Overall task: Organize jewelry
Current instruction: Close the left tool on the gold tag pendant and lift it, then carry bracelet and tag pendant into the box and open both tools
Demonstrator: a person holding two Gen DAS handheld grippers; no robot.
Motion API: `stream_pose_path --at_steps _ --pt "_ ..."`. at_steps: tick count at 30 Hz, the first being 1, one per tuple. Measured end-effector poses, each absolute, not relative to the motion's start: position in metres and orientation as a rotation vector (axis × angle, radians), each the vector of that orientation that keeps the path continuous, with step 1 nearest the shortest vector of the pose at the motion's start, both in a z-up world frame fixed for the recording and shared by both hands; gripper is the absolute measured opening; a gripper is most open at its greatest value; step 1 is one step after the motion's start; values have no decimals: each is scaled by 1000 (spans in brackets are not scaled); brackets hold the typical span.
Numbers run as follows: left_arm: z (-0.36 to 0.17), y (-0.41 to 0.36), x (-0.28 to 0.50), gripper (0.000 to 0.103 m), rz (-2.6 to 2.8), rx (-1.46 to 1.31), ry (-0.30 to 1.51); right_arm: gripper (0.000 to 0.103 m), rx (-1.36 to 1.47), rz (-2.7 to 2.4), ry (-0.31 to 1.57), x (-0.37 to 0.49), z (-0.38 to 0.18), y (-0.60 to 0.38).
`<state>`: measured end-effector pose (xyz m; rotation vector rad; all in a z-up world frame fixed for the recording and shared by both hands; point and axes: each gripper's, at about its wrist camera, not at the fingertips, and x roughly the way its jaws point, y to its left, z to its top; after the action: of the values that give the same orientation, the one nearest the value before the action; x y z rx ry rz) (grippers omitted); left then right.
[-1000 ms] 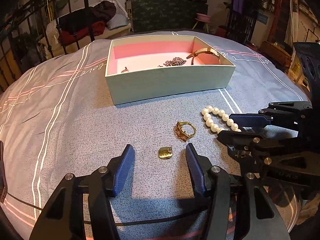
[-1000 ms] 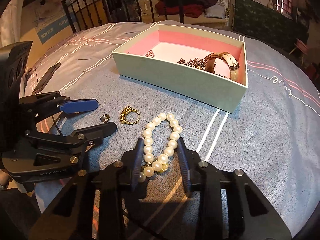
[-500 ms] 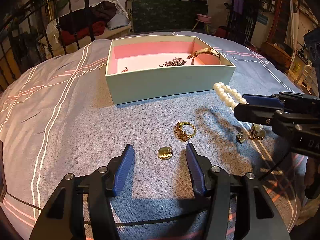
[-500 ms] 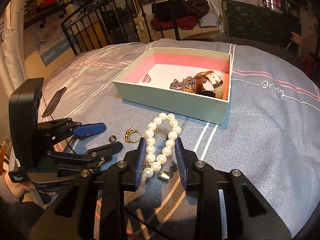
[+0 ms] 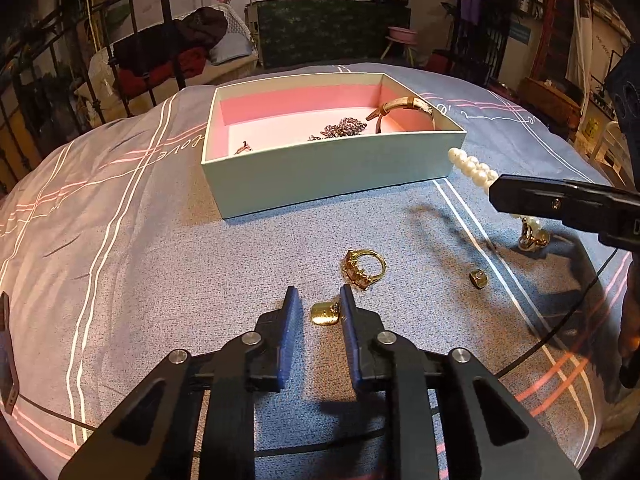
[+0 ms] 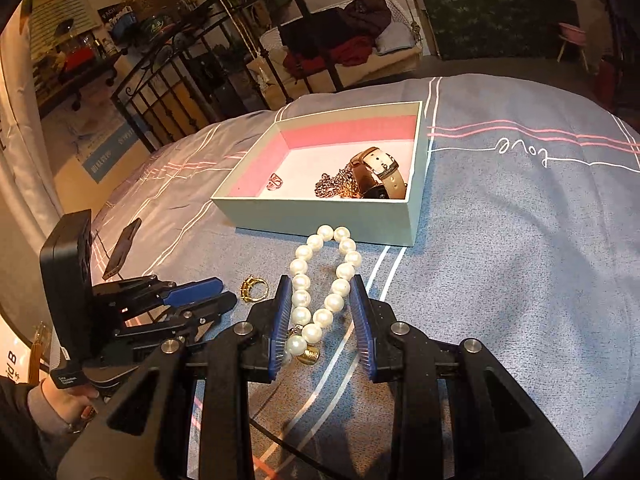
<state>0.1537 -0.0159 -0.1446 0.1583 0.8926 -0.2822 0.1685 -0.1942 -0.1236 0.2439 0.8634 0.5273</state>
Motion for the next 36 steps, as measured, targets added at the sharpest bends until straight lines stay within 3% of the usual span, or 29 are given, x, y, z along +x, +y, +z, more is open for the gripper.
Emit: stream_pose_path --at_steps 2,29,36 --pt "-144 -14 155 14 -279 147 896 30 240 536 873 168 -126 -190" --pt "-127 -6 159 14 -269 92 898 30 185 563 875 161 -126 -175" --pt "-100 -11 172 14 -269 97 827 30 146 568 818 167 -106 -171"
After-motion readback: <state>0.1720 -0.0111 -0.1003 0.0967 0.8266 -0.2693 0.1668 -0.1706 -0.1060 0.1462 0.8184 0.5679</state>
